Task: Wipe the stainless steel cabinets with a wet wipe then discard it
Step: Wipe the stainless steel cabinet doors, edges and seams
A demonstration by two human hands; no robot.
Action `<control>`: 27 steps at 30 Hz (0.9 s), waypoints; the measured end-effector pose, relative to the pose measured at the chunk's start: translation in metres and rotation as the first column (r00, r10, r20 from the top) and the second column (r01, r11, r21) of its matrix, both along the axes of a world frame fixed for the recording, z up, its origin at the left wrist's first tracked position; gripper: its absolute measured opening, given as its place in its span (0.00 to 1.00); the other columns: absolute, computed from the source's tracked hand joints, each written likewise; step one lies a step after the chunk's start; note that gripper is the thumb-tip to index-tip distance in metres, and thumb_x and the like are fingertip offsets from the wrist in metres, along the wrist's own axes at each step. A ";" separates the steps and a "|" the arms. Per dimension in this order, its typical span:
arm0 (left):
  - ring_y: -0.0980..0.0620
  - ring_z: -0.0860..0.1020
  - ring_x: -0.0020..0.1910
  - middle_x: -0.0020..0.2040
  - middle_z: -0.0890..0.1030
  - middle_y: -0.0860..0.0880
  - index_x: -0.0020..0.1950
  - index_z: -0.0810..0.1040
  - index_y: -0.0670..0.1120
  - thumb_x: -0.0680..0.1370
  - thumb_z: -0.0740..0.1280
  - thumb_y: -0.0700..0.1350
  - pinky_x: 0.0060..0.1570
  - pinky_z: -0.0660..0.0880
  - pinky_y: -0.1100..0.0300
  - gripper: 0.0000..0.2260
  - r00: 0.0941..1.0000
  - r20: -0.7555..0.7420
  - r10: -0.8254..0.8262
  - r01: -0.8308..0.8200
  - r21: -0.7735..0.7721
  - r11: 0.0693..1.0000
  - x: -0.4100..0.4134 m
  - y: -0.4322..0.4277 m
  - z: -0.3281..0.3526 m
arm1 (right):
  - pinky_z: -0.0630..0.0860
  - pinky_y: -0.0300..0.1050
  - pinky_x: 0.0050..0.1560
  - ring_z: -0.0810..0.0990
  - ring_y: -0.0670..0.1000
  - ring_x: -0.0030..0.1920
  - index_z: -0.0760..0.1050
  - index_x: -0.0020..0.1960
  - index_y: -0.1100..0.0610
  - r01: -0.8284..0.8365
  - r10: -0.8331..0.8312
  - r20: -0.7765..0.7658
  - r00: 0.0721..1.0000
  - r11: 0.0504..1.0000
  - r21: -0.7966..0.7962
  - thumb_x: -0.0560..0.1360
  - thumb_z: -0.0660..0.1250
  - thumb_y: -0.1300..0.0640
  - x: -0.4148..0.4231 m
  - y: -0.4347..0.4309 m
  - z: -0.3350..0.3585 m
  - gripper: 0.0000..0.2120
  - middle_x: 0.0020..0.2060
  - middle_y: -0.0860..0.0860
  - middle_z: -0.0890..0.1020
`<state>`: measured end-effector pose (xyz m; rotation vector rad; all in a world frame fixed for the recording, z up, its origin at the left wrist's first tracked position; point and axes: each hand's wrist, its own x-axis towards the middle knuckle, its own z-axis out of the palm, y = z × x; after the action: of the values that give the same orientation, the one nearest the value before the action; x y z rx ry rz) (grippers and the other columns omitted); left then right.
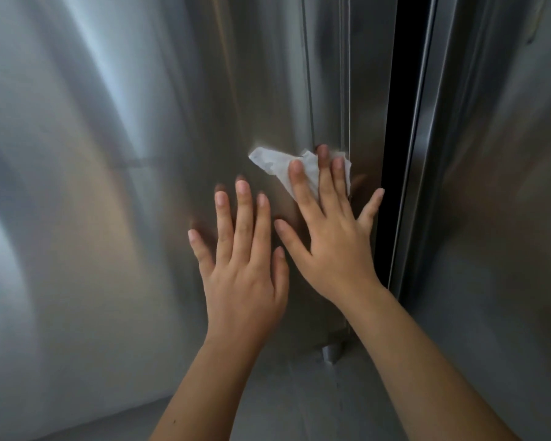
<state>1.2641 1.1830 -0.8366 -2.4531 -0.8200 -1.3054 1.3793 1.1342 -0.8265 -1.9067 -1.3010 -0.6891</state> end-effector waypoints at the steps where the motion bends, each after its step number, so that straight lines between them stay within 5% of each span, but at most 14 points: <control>1: 0.48 0.47 0.74 0.75 0.53 0.45 0.74 0.60 0.43 0.78 0.55 0.47 0.69 0.46 0.38 0.24 1.000 0.002 -0.003 0.003 0.005 1.000 0.000 0.000 0.002 | 0.31 0.65 0.64 0.38 0.49 0.74 0.38 0.73 0.44 -0.002 0.002 -0.004 1.000 1.000 -0.001 0.78 0.48 0.40 0.000 0.000 0.001 0.30 0.73 0.48 0.39; 27: 0.42 0.53 0.74 0.74 0.56 0.43 0.71 0.67 0.41 0.76 0.55 0.45 0.67 0.49 0.38 0.23 1.000 -0.008 -0.014 0.014 0.018 1.000 -0.002 -0.011 0.009 | 0.52 0.66 0.67 0.56 0.54 0.74 0.55 0.74 0.54 -0.025 0.024 0.027 0.999 0.997 0.071 0.77 0.54 0.45 -0.008 -0.024 -0.015 0.28 0.73 0.55 0.60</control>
<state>1.2624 1.1715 -0.8277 -2.4529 -0.7875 -1.3018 1.3713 1.1101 -0.8418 -1.8269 -1.2967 -0.7412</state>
